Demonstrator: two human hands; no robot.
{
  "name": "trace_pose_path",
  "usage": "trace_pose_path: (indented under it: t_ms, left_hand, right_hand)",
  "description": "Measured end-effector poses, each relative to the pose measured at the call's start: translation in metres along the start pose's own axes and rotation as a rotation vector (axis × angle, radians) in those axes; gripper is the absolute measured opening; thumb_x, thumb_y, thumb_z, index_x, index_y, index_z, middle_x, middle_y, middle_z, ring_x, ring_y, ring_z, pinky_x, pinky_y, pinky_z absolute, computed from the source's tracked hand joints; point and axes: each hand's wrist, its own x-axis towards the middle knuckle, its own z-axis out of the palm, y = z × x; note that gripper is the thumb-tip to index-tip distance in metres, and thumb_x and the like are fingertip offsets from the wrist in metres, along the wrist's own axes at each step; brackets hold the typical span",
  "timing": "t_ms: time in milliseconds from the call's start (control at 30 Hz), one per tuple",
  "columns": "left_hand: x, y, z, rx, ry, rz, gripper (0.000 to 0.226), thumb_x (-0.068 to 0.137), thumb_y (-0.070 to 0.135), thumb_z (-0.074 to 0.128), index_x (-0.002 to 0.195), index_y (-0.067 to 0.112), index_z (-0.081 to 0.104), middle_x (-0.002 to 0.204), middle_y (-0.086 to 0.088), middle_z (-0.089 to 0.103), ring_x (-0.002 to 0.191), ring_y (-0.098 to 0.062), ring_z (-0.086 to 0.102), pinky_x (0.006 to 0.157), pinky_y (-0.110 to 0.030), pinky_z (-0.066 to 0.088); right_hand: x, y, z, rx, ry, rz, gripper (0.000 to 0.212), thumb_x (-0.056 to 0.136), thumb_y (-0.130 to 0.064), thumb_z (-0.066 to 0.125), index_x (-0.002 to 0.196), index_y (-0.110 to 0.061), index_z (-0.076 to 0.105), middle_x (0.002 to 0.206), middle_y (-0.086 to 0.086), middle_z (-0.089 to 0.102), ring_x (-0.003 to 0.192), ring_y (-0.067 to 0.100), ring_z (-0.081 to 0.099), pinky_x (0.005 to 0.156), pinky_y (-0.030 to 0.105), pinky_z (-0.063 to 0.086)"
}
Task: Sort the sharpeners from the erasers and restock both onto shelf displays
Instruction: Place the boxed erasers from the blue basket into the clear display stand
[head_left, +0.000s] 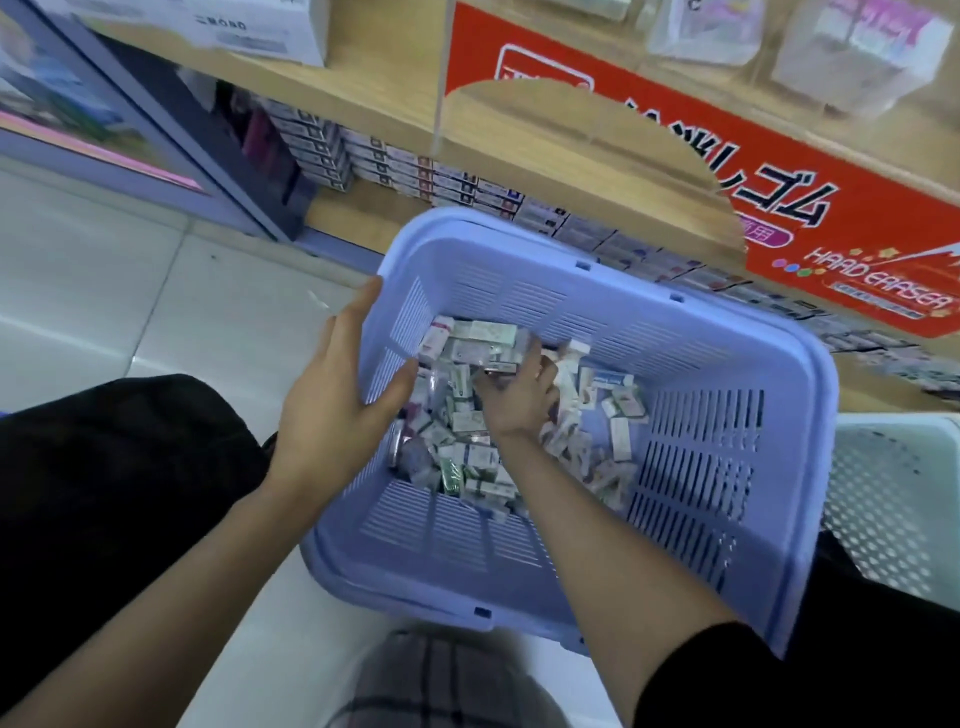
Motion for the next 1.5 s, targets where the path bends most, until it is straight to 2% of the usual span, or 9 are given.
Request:
trace_pose_path:
  t_ms: [200,300,467,567,733,967,1200,1367,1500]
  left_hand:
    - [0.000,-0.001,-0.001,-0.049,-0.023,-0.026,0.065,0.091,0.032,0.058,0.146,0.029,0.024,0.149,0.014,0.032,0.125,-0.004,0.035,0.092,-0.023,0.033]
    - [0.000,-0.002,-0.001,-0.068,-0.033,-0.030,0.065,0.090,0.032,0.058,0.146,0.029,0.024,0.148,0.014,0.033,0.125,-0.002,0.035,0.093,-0.019,0.032]
    - [0.001,-0.002,0.000,-0.059,-0.041,-0.033,0.066,0.090,0.031,0.058,0.146,0.028,0.024,0.142,0.020,0.032,0.115,0.009,0.036,0.086,-0.012,0.030]
    - [0.002,-0.002,0.000,-0.065,-0.043,-0.036,0.067,0.090,0.030,0.059,0.146,0.029,0.023,0.138,0.022,0.031,0.107,0.018,0.030,0.084,-0.010,0.030]
    - [0.001,-0.001,0.000,-0.062,-0.040,-0.040,0.067,0.089,0.031,0.060,0.146,0.030,0.023,0.136,0.024,0.031,0.108,0.016,0.030,0.089,-0.020,0.034]
    - [0.001,-0.001,-0.001,-0.066,-0.025,-0.041,0.067,0.089,0.033,0.060,0.145,0.029,0.025,0.138,0.021,0.034,0.110,0.013,0.032,0.090,-0.021,0.034]
    - [0.000,0.000,-0.003,-0.073,-0.032,-0.030,0.066,0.091,0.028,0.060,0.146,0.030,0.023,0.148,0.013,0.034,0.125,-0.006,0.039,0.094,-0.025,0.035]
    - [0.000,0.003,-0.010,-0.063,-0.102,-0.026,0.066,0.093,0.024,0.057,0.148,0.025,0.021,0.149,0.001,0.032,0.133,-0.021,0.036,0.097,-0.030,0.032]
    - [-0.003,0.028,-0.019,0.108,-0.081,0.048,0.068,0.089,0.024,0.063,0.146,0.009,0.028,0.142,-0.016,0.032,0.130,-0.031,0.035,0.103,-0.035,0.031]
  right_hand:
    - [0.013,0.009,-0.012,0.031,-0.047,-0.105,0.062,0.081,-0.037,0.071,0.129,-0.014,0.039,0.130,0.010,0.044,0.116,0.032,0.044,0.086,0.040,0.043]
    - [0.023,0.001,-0.014,0.023,-0.173,-0.144,0.068,0.080,-0.034,0.072,0.136,-0.026,0.035,0.142,0.006,0.034,0.121,0.031,0.044,0.093,0.045,0.047]
    - [0.024,-0.016,-0.022,0.030,-0.398,-0.162,0.071,0.077,-0.024,0.077,0.137,-0.034,0.039,0.144,0.007,0.021,0.122,0.027,0.044,0.091,0.027,0.042]
    - [0.028,-0.023,-0.018,0.194,-0.408,-0.071,0.064,0.077,-0.031,0.078,0.133,-0.029,0.047,0.144,0.007,0.029,0.124,0.025,0.043,0.103,0.035,0.041]
    - [0.035,-0.022,-0.008,0.279,-0.334,0.016,0.033,0.071,-0.023,0.083,0.095,-0.020,0.060,0.123,0.006,0.057,0.104,0.031,0.062,0.090,0.048,0.052]
    - [0.022,-0.030,-0.030,0.091,-0.636,-0.076,0.067,0.075,-0.017,0.080,0.134,-0.010,0.049,0.124,-0.003,0.050,0.104,0.014,0.055,0.080,0.035,0.057]
    - [-0.020,-0.019,-0.023,0.456,-0.399,0.128,0.015,0.080,-0.006,0.073,0.076,-0.012,0.061,0.080,0.007,0.067,0.076,0.025,0.063,0.077,0.042,0.056]
    - [-0.057,-0.029,-0.073,0.562,-0.298,0.043,0.021,0.086,-0.010,0.068,0.079,-0.016,0.049,0.064,-0.006,0.054,0.059,0.007,0.054,0.062,0.020,0.047]
    - [-0.086,-0.047,-0.134,0.564,-0.292,-0.075,0.009,0.084,-0.011,0.070,0.084,-0.006,0.063,0.073,0.006,0.063,0.066,0.020,0.058,0.063,0.033,0.048]
